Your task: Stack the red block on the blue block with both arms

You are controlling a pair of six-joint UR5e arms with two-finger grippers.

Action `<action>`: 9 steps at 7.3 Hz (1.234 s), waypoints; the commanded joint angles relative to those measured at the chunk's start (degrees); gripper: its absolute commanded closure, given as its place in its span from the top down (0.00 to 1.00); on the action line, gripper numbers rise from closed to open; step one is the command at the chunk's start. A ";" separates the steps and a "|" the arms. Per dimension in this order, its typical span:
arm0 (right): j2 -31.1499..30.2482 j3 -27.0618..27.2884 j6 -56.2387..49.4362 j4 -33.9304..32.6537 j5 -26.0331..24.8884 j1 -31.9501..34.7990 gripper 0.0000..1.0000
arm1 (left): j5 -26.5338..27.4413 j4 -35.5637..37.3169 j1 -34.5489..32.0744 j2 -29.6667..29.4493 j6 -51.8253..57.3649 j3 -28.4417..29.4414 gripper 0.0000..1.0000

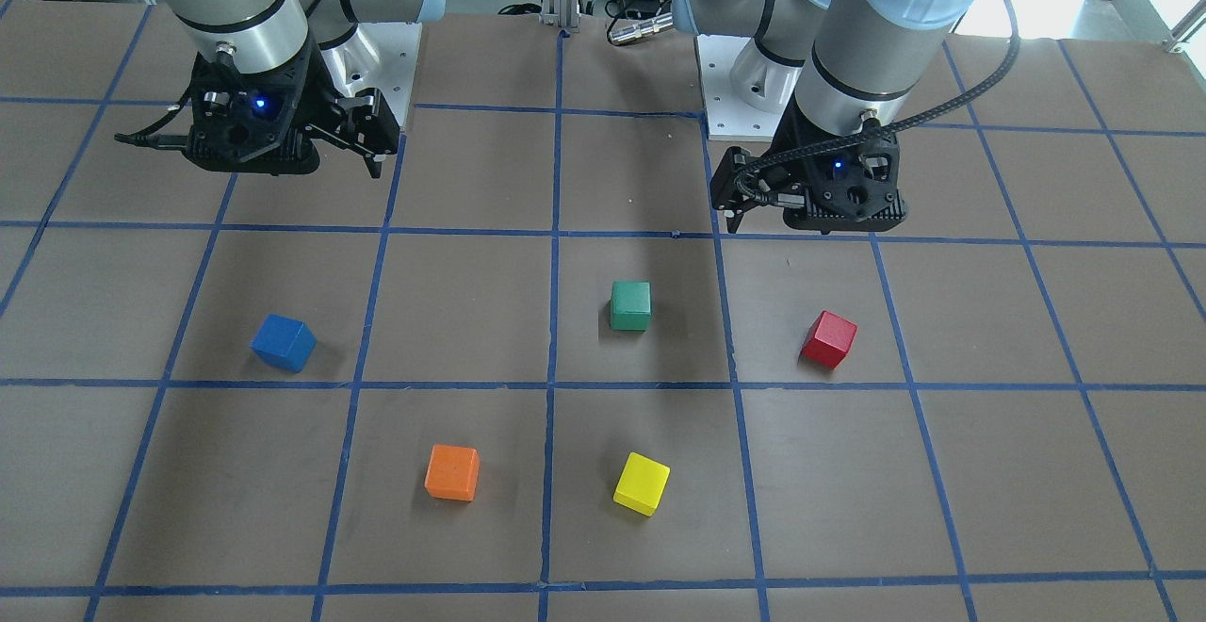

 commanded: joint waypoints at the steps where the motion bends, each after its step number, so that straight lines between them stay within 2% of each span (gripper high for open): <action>1: 0.48 -0.04 0.01 -0.04 0.08 0.00 1.00 | 0.00 0.05 0.09 0.42 0.00 0.00 1.00; 9: 0.92 0.04 -0.07 0.04 0.09 0.00 1.00 | -0.44 0.40 0.00 -0.01 2.28 0.26 1.00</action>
